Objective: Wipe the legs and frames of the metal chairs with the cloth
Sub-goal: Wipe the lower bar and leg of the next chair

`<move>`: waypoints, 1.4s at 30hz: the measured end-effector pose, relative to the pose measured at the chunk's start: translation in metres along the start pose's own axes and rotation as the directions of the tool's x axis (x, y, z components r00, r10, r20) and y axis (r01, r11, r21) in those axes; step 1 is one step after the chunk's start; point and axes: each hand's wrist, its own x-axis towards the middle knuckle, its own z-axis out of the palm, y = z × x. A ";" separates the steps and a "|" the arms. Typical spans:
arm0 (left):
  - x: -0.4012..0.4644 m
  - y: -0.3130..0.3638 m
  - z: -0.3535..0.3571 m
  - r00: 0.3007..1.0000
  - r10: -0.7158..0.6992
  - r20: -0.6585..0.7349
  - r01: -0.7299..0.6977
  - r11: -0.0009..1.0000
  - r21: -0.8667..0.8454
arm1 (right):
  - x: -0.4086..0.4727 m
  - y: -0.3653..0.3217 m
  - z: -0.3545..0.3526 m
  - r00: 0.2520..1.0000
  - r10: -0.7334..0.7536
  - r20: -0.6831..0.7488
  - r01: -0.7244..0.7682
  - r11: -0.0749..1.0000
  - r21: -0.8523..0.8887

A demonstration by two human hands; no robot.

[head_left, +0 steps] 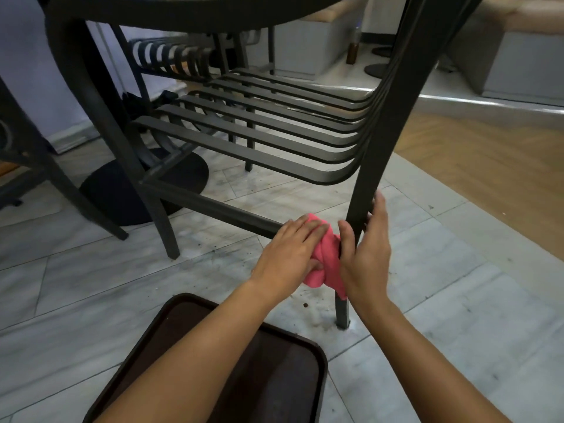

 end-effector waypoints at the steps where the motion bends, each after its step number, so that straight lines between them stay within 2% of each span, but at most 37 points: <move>1: 0.003 0.001 -0.001 0.999 0.003 0.036 -0.003 1.000 0.001 | 0.001 0.000 0.001 1.000 0.000 -0.007 0.000 1.000 -0.013; 4: 0.009 0.008 -0.002 0.997 0.028 0.069 -0.029 0.999 0.016 | 0.003 -0.001 0.002 1.000 0.020 -0.016 -0.020 0.999 -0.029; 9: 0.016 0.011 0.007 0.998 0.049 -0.031 -0.049 0.999 0.005 | 0.003 -0.005 0.003 0.999 0.039 -0.025 -0.040 0.998 -0.054; 16: 0.007 0.014 0.023 0.960 0.028 -0.279 -0.039 0.999 -0.033 | 0.002 -0.004 0.002 0.998 0.047 -0.029 -0.048 0.996 -0.068; 21: 0.005 0.017 0.024 0.954 0.006 -0.299 -0.020 0.999 -0.045 | 0.003 -0.001 0.000 0.999 0.052 -0.007 -0.052 0.997 -0.062; 30: 0.001 0.024 0.028 0.929 -0.047 -0.368 0.048 0.999 -0.007 | 0.008 0.013 -0.005 0.996 0.003 0.094 -0.012 0.995 0.098; 35: -0.001 0.032 0.036 0.872 -0.093 -0.481 0.115 0.993 0.016 | 0.012 0.023 -0.009 0.986 -0.043 0.160 0.015 0.986 0.169; 42: -0.002 0.049 0.040 0.802 -0.174 -0.572 0.238 0.971 0.038 | 0.020 0.032 -0.015 0.961 -0.123 0.246 0.057 0.964 0.260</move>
